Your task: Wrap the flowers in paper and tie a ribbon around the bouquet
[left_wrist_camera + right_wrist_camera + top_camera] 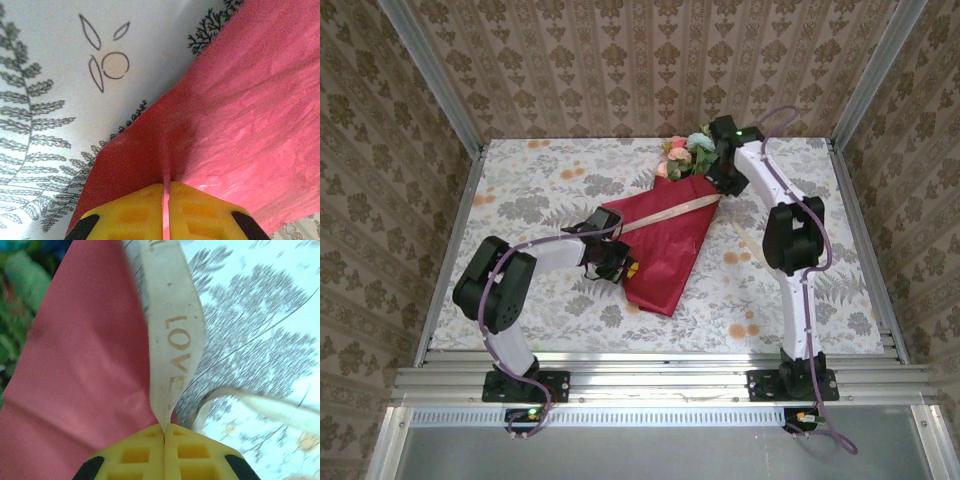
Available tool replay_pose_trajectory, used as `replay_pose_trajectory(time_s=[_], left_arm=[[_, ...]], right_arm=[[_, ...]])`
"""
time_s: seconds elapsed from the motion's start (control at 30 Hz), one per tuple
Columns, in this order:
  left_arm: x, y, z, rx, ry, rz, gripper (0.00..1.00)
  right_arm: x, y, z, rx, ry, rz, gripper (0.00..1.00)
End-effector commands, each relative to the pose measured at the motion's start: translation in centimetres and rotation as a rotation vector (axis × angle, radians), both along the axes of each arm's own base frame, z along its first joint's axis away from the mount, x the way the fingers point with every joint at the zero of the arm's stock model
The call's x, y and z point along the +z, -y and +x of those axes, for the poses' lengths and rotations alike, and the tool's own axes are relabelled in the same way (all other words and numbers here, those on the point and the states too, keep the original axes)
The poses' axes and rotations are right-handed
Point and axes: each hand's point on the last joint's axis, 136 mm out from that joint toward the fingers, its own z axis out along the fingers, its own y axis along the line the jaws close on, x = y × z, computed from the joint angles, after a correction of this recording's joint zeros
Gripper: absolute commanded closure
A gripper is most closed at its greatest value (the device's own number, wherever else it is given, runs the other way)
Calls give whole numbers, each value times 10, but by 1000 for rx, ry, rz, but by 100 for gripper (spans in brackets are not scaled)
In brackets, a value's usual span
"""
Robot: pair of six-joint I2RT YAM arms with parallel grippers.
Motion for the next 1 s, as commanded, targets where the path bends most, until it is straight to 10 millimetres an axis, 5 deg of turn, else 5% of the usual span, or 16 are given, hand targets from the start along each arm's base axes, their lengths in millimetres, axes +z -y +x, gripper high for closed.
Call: replay_pose_trajectory(time_s=[0.0, 0.17, 0.43, 0.57, 0.7, 0.97], left_arm=[[-4, 2, -2, -24, -13, 14, 88], [-1, 4, 0, -36, -8, 15, 88], [23, 11, 12, -58, 50, -6, 87], [48, 13, 19, -70, 88, -22, 81], [72, 4, 27, -19, 121, -42, 63], [101, -6, 66, 70, 169, -80, 55]], right_arm=[[14, 24, 4, 29, 25, -45, 100], [-7, 48, 4, 39, -13, -47, 100], [-57, 34, 0, 104, -145, 74, 100], [-54, 30, 1, 97, -124, 116, 86], [-46, 24, 4, 102, -107, 156, 76], [-22, 32, 2, 89, -69, 138, 58]])
